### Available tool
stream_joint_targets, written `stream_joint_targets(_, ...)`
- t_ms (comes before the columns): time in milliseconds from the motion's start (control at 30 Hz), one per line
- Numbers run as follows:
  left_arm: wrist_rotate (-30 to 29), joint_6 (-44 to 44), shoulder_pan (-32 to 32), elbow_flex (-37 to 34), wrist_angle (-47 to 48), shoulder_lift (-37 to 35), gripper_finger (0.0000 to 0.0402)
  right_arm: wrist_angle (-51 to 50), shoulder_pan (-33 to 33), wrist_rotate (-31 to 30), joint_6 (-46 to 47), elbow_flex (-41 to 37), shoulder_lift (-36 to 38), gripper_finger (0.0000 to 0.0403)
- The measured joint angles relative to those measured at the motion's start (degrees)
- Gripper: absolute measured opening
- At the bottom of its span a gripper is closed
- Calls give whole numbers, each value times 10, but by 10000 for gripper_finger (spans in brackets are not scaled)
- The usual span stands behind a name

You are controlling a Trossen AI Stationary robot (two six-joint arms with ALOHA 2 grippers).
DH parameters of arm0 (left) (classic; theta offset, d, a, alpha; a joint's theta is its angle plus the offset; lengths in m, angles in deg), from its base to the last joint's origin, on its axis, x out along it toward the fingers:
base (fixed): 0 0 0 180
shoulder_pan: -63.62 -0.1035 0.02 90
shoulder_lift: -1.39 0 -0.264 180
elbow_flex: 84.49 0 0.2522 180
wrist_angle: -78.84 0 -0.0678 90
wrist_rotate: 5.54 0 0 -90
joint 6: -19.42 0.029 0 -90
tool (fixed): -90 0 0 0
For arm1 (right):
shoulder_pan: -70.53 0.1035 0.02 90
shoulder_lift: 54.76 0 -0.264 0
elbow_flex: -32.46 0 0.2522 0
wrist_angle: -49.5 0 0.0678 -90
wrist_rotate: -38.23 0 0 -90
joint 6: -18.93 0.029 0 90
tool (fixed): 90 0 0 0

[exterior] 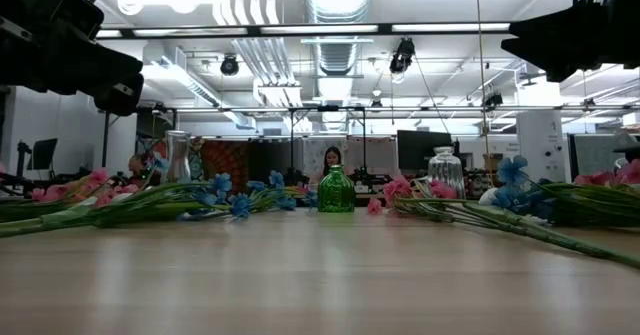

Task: Sort flowers into vase by color

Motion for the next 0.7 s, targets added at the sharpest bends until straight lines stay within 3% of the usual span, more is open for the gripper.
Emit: stream_joint_targets(700, 0, 7, 0, 0, -1, 0, 0, 0, 0, 0, -1, 0, 0, 224)
